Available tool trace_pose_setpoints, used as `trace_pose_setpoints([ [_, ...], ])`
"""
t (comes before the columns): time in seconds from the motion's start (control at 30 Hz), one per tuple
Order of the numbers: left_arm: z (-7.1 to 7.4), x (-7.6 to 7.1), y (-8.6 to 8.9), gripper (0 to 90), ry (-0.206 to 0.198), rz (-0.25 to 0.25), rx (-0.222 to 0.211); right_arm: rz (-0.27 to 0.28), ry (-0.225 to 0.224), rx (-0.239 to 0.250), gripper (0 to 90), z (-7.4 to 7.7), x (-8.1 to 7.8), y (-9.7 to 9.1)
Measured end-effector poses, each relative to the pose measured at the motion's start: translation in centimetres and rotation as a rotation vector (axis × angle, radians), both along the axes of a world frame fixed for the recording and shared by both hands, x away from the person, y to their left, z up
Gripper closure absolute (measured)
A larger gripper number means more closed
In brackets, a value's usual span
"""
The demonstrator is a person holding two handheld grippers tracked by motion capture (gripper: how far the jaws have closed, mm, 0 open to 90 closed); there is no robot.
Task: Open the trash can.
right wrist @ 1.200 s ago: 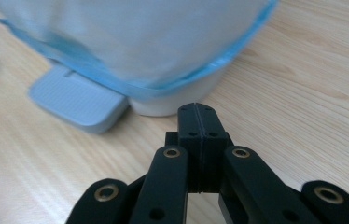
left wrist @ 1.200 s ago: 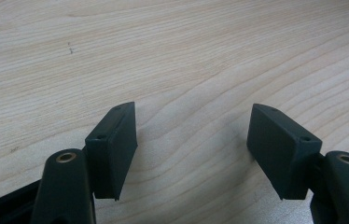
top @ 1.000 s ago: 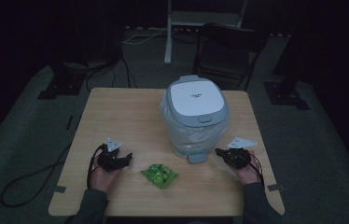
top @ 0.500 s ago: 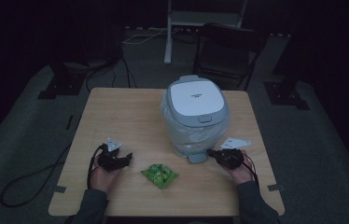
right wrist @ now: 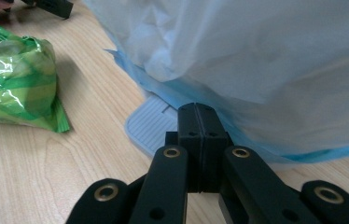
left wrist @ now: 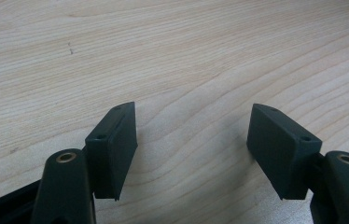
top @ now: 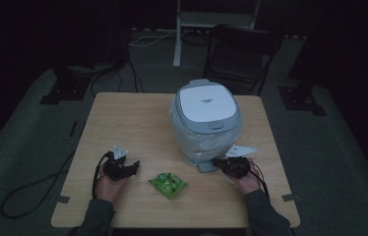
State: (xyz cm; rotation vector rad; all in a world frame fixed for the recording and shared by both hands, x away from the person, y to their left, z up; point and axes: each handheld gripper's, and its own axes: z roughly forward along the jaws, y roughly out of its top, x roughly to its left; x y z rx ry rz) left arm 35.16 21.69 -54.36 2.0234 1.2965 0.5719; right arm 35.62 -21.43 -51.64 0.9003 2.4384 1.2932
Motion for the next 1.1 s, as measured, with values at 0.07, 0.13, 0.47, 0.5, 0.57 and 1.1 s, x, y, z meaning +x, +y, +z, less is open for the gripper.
trace_pose_setpoints([
  [0.07,0.0,0.0,0.0,33.8,0.000,0.000,0.000,0.011,0.003,-0.003,89.8,-0.1,0.0,0.3],
  [0.13,0.0,0.0,0.0,33.8,0.000,0.000,0.000,0.021,0.009,-0.011,89.7,-0.2,-0.1,0.5],
  [0.47,0.0,0.0,0.0,33.8,0.000,0.000,0.001,0.050,-0.001,-0.079,89.9,-0.5,-0.7,1.3],
  [0.5,0.0,0.0,0.0,33.8,0.000,0.000,0.001,0.050,-0.001,-0.079,89.9,-0.5,-0.7,1.3],
  [0.57,0.0,0.0,0.0,33.8,-0.001,0.002,0.000,0.055,-0.010,-0.099,90.0,-0.6,-0.7,1.4],
  [1.1,0.0,-0.1,0.0,33.8,-0.002,0.003,-0.001,0.039,0.006,-0.089,90.0,-0.8,-0.7,1.4],
])
